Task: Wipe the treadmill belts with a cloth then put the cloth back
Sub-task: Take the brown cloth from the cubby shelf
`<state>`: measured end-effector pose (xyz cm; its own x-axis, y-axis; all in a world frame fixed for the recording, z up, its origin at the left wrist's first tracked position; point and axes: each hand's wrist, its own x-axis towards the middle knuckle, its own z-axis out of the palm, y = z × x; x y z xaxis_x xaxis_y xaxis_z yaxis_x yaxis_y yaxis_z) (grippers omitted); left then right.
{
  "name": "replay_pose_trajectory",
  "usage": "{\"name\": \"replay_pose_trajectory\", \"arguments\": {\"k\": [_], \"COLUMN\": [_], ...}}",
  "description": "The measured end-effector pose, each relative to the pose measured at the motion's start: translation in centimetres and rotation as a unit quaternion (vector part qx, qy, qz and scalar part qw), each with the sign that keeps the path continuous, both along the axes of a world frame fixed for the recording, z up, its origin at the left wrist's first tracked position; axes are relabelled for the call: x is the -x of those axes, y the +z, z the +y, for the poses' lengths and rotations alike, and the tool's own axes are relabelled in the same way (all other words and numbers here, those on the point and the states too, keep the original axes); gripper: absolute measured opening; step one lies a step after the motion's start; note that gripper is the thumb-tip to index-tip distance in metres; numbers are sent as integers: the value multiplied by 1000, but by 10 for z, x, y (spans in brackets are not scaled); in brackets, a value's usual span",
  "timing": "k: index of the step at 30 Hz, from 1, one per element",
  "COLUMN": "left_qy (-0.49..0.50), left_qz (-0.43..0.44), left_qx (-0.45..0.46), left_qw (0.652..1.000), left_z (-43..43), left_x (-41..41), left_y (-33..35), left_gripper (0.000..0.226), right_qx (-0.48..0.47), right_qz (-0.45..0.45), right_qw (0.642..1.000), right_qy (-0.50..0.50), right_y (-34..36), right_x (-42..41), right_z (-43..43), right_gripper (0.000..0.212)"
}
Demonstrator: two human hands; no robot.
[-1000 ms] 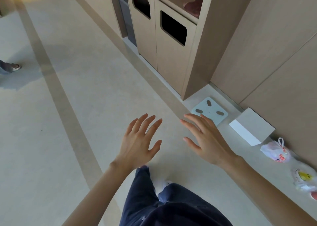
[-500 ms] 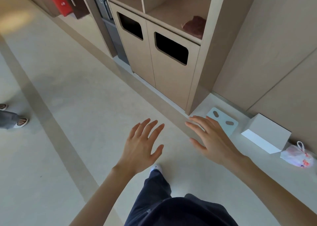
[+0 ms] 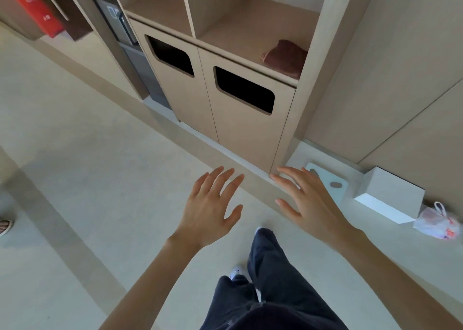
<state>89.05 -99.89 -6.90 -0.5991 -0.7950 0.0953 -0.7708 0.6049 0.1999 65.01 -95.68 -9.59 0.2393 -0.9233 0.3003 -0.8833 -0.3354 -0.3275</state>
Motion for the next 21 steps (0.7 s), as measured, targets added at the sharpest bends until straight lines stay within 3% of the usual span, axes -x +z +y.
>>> {"name": "replay_pose_trajectory", "arguments": {"k": [21], "left_qy": [-36], "left_qz": [13], "left_qx": [14], "left_qw": [999], "left_z": [-249], "left_x": [87], "left_y": [-14], "left_gripper": [57], "right_qx": [-33], "right_qz": [38], "right_qw": [998], "right_qy": [-26], "right_y": [13], "right_x": [79], "right_z": [-250], "right_gripper": [47]}}
